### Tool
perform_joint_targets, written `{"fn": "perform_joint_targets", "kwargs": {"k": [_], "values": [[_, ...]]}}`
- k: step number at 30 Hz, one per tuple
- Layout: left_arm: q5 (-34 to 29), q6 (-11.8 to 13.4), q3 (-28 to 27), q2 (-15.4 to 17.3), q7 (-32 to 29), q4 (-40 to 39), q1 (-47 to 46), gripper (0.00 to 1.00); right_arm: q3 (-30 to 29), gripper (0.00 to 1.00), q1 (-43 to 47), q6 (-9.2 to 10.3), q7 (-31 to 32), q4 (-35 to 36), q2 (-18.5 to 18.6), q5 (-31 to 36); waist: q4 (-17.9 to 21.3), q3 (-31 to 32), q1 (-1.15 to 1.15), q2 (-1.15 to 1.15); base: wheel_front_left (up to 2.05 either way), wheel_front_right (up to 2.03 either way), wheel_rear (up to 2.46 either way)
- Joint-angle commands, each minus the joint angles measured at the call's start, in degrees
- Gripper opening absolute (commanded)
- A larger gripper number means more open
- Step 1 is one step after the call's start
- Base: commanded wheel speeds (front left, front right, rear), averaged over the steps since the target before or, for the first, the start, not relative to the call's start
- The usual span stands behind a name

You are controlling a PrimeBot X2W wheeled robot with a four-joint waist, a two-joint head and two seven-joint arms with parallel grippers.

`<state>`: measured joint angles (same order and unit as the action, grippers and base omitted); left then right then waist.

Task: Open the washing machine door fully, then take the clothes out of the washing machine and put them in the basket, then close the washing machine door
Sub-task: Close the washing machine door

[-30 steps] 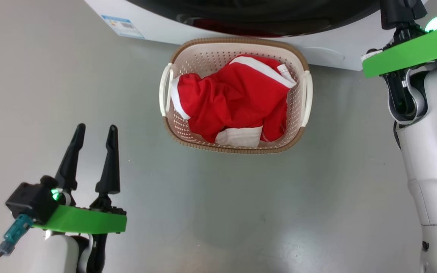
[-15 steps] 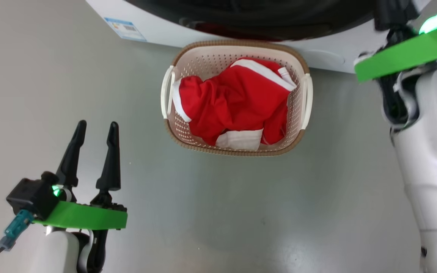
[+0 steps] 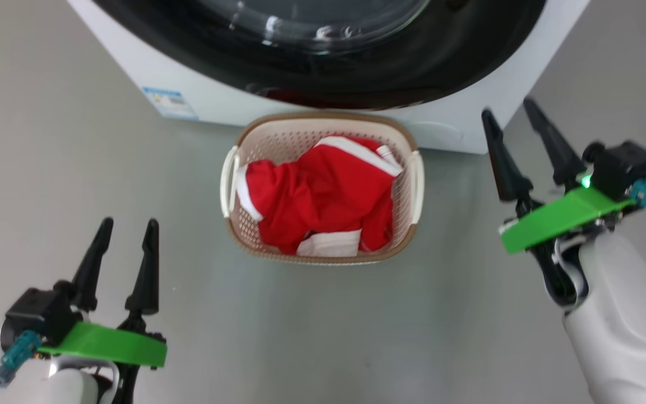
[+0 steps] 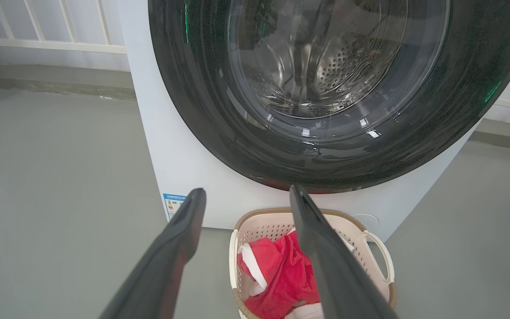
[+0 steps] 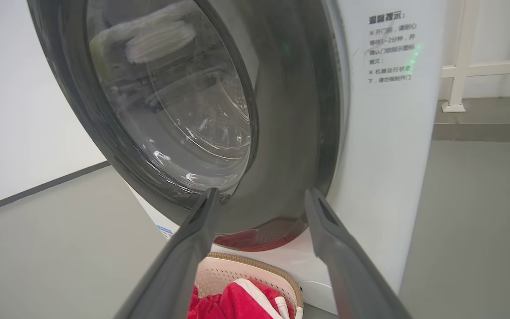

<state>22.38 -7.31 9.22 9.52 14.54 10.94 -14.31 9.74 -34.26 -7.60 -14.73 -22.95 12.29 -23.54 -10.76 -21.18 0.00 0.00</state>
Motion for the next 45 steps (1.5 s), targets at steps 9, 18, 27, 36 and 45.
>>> {"fn": "perform_joint_targets", "kwargs": {"k": [9,18,27,36,45], "values": [[0.05,-0.18,-3.22,3.46,0.46,0.66,3.58,1.00,-0.70,1.00,9.29,0.11,-0.27,1.77,0.83,-1.02,5.67,7.22,0.00,0.00,0.00,0.00,0.00],[-0.30,-0.18,-4.38,4.07,0.46,1.52,6.34,1.00,-2.03,1.00,16.47,0.11,-0.27,2.99,1.18,-1.39,8.17,10.91,0.00,0.00,0.00,0.00,0.00],[-0.64,-0.18,-6.14,4.58,0.46,2.00,8.96,1.00,-2.64,1.00,21.59,0.11,-0.27,3.92,0.75,-1.59,11.10,13.12,0.00,0.00,0.00,0.00,0.00],[-1.49,-0.18,-7.65,4.06,0.46,2.01,11.69,1.00,-4.01,1.00,25.75,0.11,-0.27,4.85,1.04,-1.69,12.83,15.36,0.00,0.00,0.00,0.00,0.00],[-1.64,-0.18,-8.48,3.40,0.46,1.22,14.39,1.00,-5.13,1.00,29.00,0.11,-0.27,5.23,1.36,-1.73,14.01,17.09,0.00,0.00,0.00,0.00,0.00]]}}
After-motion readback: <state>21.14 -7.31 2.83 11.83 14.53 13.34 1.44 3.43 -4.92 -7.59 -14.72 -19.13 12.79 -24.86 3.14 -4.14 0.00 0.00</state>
